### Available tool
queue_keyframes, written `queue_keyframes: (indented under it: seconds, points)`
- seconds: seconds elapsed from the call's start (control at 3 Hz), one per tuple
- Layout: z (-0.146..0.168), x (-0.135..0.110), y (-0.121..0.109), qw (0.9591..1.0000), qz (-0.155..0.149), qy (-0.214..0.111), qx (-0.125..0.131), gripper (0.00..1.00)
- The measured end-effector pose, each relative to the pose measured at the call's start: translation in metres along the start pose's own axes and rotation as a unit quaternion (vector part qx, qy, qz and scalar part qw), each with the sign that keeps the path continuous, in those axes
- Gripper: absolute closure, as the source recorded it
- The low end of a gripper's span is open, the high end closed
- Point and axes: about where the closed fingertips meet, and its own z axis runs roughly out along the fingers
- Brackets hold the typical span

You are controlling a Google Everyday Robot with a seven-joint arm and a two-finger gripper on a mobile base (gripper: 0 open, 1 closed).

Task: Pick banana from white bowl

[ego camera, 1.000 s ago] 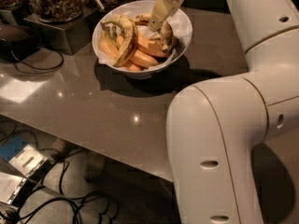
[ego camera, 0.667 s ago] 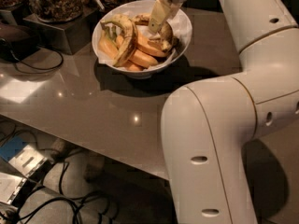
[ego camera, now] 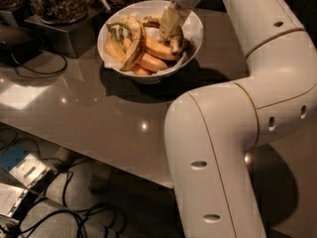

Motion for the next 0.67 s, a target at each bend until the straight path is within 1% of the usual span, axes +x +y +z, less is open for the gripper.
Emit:
queue_keyframes:
  seconds: [0.67]
  points:
    - [0.0083, -0.0165, -0.0094, 0.9995, -0.001, -0.026, 0.015, 0.98]
